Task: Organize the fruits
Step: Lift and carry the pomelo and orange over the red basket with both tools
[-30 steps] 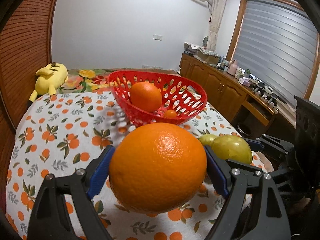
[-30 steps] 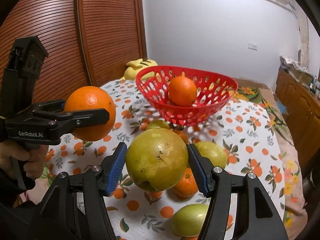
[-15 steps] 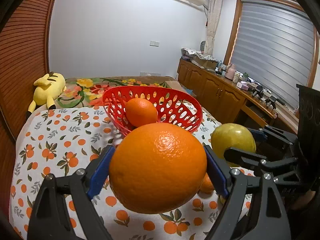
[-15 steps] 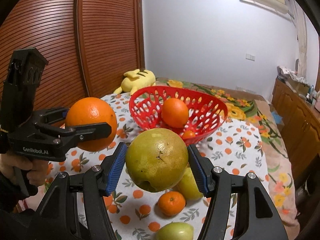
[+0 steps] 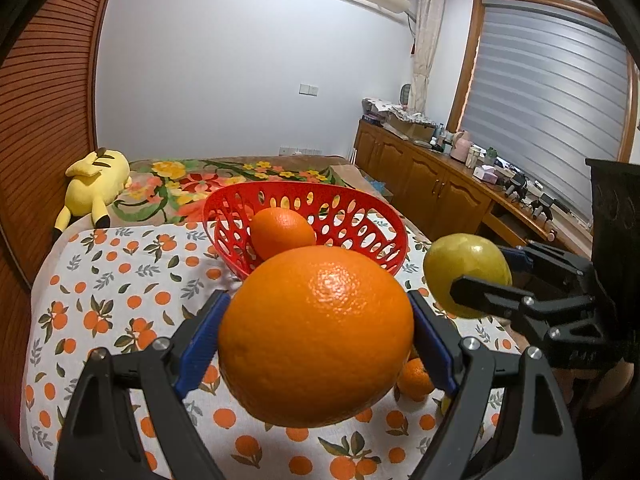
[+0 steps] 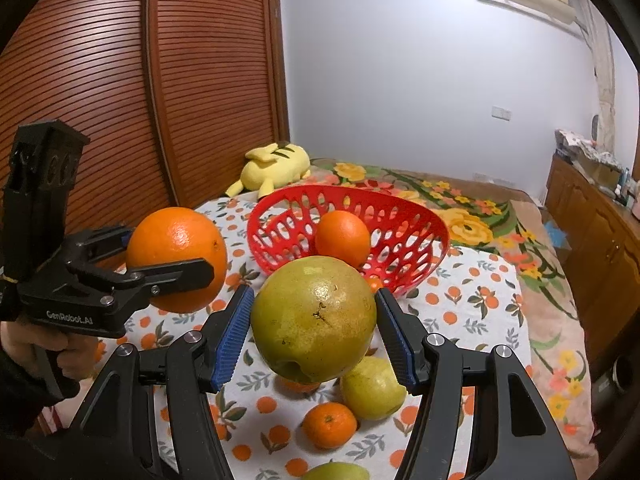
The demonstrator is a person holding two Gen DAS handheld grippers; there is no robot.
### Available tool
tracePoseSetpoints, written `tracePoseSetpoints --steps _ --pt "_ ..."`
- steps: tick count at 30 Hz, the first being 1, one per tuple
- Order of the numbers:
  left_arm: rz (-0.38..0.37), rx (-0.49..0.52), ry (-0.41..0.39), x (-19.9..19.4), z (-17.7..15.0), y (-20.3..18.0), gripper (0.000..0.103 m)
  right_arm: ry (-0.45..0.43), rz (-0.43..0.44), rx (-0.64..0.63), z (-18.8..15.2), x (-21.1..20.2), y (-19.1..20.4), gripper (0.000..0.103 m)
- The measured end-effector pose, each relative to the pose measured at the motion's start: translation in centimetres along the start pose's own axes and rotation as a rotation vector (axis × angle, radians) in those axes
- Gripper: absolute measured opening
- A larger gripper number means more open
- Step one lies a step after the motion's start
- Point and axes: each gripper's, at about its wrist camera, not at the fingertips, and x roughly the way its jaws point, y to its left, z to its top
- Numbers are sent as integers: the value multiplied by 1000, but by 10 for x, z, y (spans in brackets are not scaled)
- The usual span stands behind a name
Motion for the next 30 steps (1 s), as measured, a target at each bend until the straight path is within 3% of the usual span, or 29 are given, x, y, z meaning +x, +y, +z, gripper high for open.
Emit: tracePoseSetpoints --steps 17,30 --pt "-7 23 35 44 25 5 86 94 -18 -41 25 68 -35 63" --pt "-4 21 70 82 47 13 86 183 19 -77 33 117 -57 64"
